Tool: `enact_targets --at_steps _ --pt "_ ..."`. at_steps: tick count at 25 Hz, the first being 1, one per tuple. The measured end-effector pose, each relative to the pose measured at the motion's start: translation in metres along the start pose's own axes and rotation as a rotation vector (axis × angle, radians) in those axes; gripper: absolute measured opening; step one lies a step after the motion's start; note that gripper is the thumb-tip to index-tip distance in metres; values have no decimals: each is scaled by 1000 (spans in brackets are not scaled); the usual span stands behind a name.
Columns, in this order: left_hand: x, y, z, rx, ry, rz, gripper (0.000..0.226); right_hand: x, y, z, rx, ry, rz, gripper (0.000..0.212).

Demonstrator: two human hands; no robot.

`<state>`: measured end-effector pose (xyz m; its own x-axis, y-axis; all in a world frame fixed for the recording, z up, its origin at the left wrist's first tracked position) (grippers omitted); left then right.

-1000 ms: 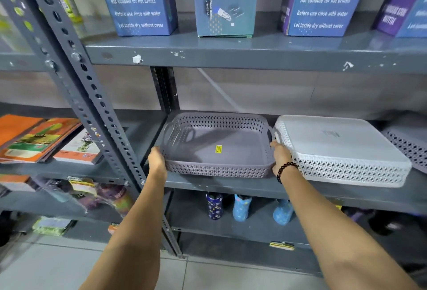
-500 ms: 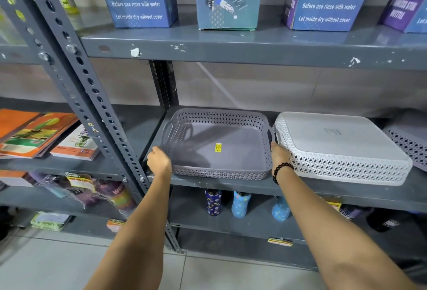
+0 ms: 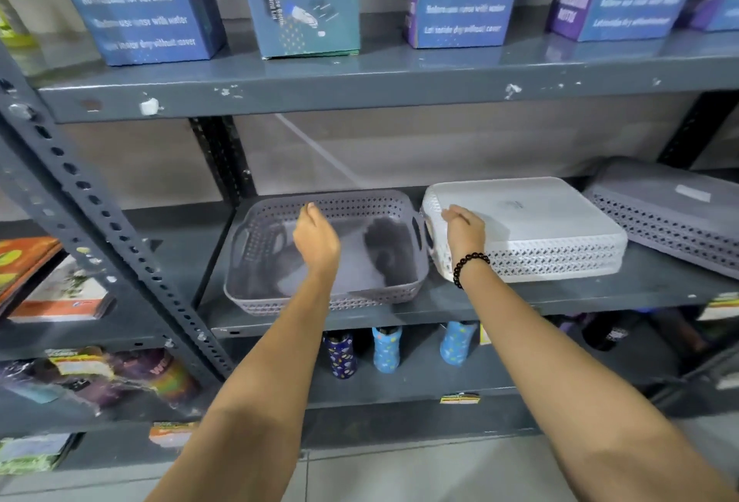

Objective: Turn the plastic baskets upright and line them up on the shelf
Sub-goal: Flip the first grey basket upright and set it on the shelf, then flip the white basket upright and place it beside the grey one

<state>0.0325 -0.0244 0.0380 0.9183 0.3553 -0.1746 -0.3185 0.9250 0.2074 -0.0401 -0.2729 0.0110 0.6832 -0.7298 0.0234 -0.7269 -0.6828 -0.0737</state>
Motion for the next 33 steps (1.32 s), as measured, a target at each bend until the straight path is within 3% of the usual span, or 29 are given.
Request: enact_targets --at_steps 4,8,11,13,16,19,22,25,29,31,33 --pt "-39 -94 26 92 -84 -201 42 38 61 -25 11 74 89 39" --pt "-66 -181 31 258 -50 -342 45 92 140 -26 -198 87 166 42" --pt "-64 -225 17 454 32 -328 53 134 190 -20 -518 80 142 30" --pt "-62 -238 7 545 98 -285 58 155 208 -16 -713 70 101 36" --pt "-63 -245 -9 553 248 -233 61 176 218 -17 -872 85 67 40" --pt "-68 -245 -23 534 307 -187 62 186 220 -1 -910 -78 -79 50" --pt "-73 -238 -26 477 314 -103 63 186 223 12 -790 -222 -145 59" --pt "-81 -226 -12 299 281 -15 53 181 221 2 -590 -167 -63 58" --pt "-95 -195 24 -316 212 77 20 183 232 -13 196 -62 193 50" --pt "-97 -185 17 -446 266 77 28 183 236 -2 388 -99 164 56" --pt "-94 -184 -4 -500 353 1 35 183 241 10 454 -147 97 48"
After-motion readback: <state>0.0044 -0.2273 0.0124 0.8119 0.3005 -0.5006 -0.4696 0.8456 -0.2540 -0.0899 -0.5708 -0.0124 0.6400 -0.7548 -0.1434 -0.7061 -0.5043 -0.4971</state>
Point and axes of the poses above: each hand's wrist, its own x-axis towards the middle knuckle, its own y-axis out of the back of the hand, z = x × y, the point moved 7 cm from there along x, towards the middle knuckle, and after that the axes turned 12 degrees about y, right-handed, at the moved point
